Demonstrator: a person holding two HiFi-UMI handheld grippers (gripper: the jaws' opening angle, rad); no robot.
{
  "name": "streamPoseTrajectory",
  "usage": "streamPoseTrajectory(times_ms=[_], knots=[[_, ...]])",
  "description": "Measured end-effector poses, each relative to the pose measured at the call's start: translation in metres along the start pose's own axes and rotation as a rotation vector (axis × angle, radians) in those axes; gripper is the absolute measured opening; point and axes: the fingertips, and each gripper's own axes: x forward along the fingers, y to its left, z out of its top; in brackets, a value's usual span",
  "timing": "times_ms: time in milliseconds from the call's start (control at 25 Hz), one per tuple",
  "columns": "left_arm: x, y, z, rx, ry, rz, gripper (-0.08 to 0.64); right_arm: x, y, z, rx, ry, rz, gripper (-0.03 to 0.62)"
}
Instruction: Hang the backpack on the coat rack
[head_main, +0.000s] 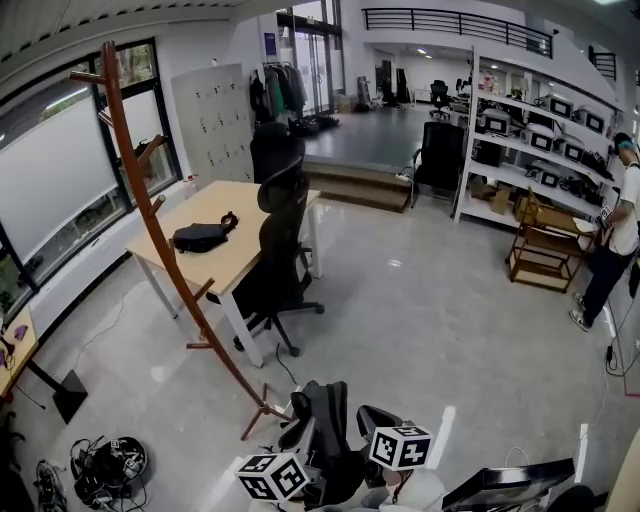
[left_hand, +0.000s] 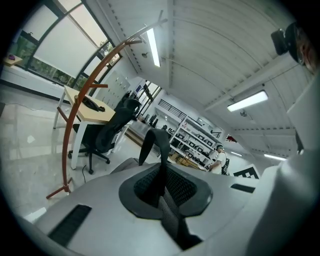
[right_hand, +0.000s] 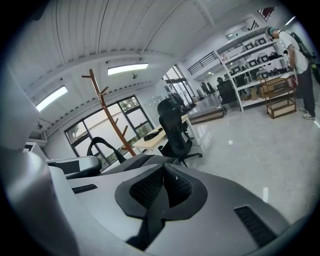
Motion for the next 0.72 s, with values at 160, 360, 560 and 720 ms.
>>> streamPoseTrajectory(times_ms=[160, 360, 560, 720], knots=[[0.027, 0.002, 0.010, 0.000, -0.015, 0.028, 0.015, 0.024, -0.010, 0.022, -0.009, 0.011, 0.038, 0.012], [0.058, 0.000, 0.022, -0.009, -0.037, 0.052, 0.015, 0.044, -0.026, 0.047, -0.021, 0.031, 0.064, 0.012], [0.090, -0.002, 0.037, -0.012, -0.057, 0.073, 0.015, 0.060, -0.050, 0.074, -0.035, 0.031, 0.069, 0.012], [0.118, -0.001, 0.045, -0.019, -0.073, 0.100, 0.015, 0.074, -0.071, 0.094, -0.050, 0.041, 0.080, 0.012]])
